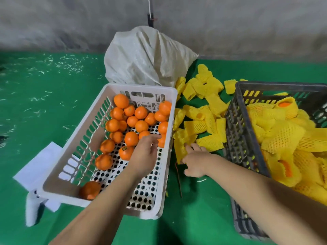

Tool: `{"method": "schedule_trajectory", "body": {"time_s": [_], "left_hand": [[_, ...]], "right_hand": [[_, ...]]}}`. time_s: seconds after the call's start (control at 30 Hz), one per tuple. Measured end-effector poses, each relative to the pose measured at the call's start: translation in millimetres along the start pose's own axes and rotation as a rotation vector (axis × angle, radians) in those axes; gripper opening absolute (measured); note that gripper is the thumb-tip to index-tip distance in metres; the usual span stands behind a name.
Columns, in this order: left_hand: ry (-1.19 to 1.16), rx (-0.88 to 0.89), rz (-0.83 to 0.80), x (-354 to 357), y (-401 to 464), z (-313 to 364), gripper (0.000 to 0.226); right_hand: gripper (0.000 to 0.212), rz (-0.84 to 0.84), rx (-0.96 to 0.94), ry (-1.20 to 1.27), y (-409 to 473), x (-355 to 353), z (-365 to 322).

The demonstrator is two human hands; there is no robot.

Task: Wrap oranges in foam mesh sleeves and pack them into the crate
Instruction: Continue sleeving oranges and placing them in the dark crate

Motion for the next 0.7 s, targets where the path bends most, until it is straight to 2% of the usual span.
{"method": "schedule_trajectory", "body": {"time_s": [0.17,0.27,0.33,0.4,0.5,0.57,0.63,0.7], "left_hand": [[0.466,-0.348,-0.333,26.2,44.1,-65.4,0.072],[0.574,-0.421,-0.403,34.4,57.4,-90.8,0.095],[0.595,-0.461,-0.364,37.5,65.6,-104.6,0.102],[0.625,-0.501,-0.277,35.4,71.6,-114.2,0.097],[0.622,-0.469,-0.187,32.5,79.7,-116.5,0.057],[0.591,-0.443,-0.196,31.5,82.9,-116.5,0.038],[0.501,-0.443,-0.19,27.9,79.2,-114.0,0.039],[0.3,-0.462,-0.1,13.7,69.1,-105.4,0.058]], "right_hand": [[0.063,-0.13,0.046,-0.074,37.5,26.7,15.2],[0.065,-0.119,0.067,-0.089,39.0,23.3,13.0],[0.056,0.009,0.008,0.029,37.4,1.2,1.9],[0.039,0.22,-0.027,0.184,31.4,-30.7,-0.8],[0.013,0.392,-0.02,0.385,21.1,-61.0,9.9],[0.009,0.462,-0.026,0.461,14.1,-71.7,17.4],[0.017,0.515,-0.036,0.51,7.4,-76.3,23.4],[0.022,0.552,-0.053,0.581,1.3,-77.9,27.9]]}}
Point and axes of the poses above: each hand's wrist, its own y-axis towards the middle knuckle, its own x-axis out of the palm, z = x × y, the point moved 8 cm from there along y, towards the middle knuckle, and after that the axes turned 10 degrees about -z, right-handed, at the moved point
